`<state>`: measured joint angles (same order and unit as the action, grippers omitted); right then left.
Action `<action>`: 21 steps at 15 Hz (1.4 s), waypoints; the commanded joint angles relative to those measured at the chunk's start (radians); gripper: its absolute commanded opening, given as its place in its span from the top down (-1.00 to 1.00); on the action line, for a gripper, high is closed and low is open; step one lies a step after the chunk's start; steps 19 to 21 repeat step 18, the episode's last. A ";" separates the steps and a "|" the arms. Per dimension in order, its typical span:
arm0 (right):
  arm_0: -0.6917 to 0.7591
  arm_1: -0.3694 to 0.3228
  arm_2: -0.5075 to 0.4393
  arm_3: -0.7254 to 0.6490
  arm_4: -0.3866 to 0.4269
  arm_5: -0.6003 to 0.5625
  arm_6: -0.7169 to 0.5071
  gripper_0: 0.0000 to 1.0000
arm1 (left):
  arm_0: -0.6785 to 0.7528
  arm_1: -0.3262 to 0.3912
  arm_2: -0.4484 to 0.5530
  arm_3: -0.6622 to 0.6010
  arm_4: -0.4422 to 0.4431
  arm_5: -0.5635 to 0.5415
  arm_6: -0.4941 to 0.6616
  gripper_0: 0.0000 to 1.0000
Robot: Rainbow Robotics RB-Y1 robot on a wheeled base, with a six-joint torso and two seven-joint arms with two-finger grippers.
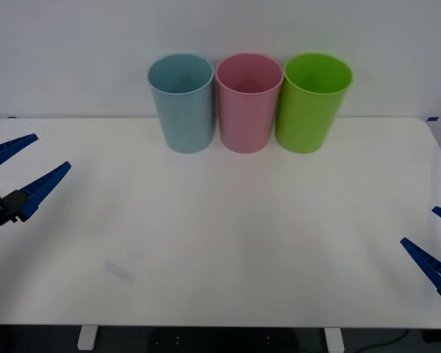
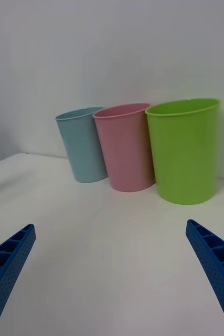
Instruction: Grasp the object on the table and drop it into the matching bin: aluminum can to the light blue bin, PET bottle to the pink bin.
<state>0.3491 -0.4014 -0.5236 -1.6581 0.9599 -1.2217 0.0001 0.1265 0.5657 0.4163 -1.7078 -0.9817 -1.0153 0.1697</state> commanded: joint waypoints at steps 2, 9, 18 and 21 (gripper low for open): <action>0.000 0.000 0.000 0.000 0.000 0.000 0.000 -1.00 | 0.084 -0.001 0.044 -0.038 0.008 -0.028 -0.024 -1.00; 0.000 0.000 0.000 0.000 0.000 0.000 0.000 -1.00 | 0.168 -0.001 0.133 -0.044 0.006 -0.083 -0.081 -1.00; 0.000 0.000 0.000 0.000 0.000 0.000 0.000 -1.00 | 0.214 -0.003 0.153 -0.042 0.034 -0.081 -0.073 -1.00; 0.000 0.000 0.000 0.000 0.000 0.000 0.000 -1.00 | 0.214 -0.003 0.153 -0.042 0.034 -0.081 -0.073 -1.00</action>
